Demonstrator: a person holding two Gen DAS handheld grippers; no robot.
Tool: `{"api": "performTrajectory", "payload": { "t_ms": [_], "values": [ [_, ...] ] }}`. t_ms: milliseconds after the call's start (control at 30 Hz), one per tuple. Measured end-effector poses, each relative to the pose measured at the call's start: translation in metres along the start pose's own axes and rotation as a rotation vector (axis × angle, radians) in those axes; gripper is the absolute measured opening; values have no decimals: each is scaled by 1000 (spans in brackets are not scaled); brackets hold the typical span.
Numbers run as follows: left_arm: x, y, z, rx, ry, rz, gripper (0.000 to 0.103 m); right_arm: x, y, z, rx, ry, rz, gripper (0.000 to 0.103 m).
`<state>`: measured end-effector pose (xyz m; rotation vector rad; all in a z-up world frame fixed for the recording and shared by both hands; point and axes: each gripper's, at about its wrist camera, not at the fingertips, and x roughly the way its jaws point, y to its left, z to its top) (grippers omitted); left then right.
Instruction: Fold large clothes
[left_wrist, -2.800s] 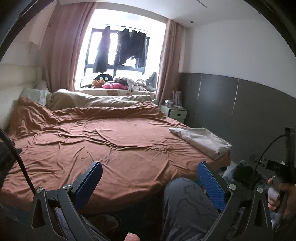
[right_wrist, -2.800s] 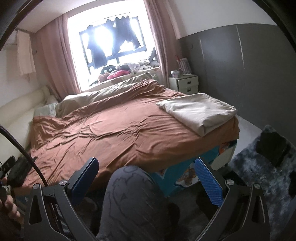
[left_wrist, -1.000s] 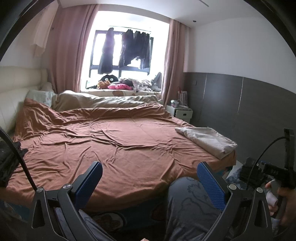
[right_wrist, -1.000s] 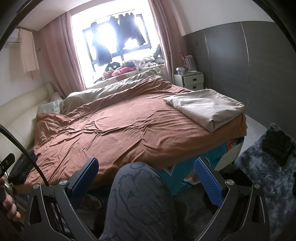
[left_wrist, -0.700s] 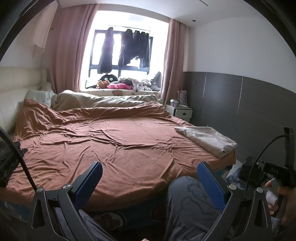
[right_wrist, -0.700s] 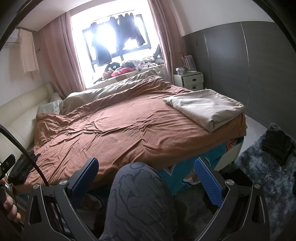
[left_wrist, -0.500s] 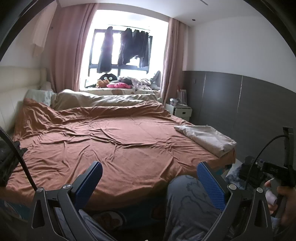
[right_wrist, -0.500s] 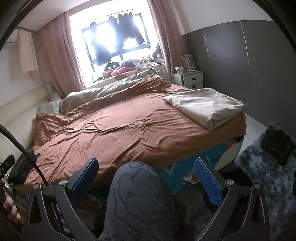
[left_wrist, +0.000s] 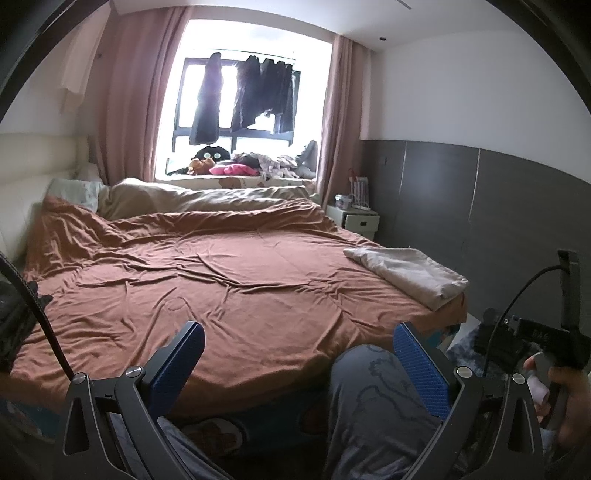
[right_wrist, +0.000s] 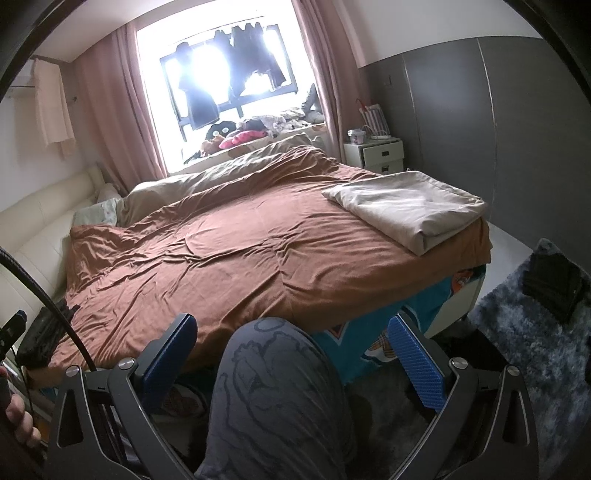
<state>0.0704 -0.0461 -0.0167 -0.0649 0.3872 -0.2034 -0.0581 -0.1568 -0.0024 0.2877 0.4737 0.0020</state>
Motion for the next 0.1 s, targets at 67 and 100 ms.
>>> {"api": "performTrajectory", "payload": {
  "t_ms": [67, 100],
  "values": [
    [-1, 0, 0, -6, 0, 1, 103, 0, 0, 0, -1, 0, 0, 103],
    [-2, 0, -1, -8, -1, 2, 103, -1, 0, -1, -2, -1, -2, 103]
  ]
}}
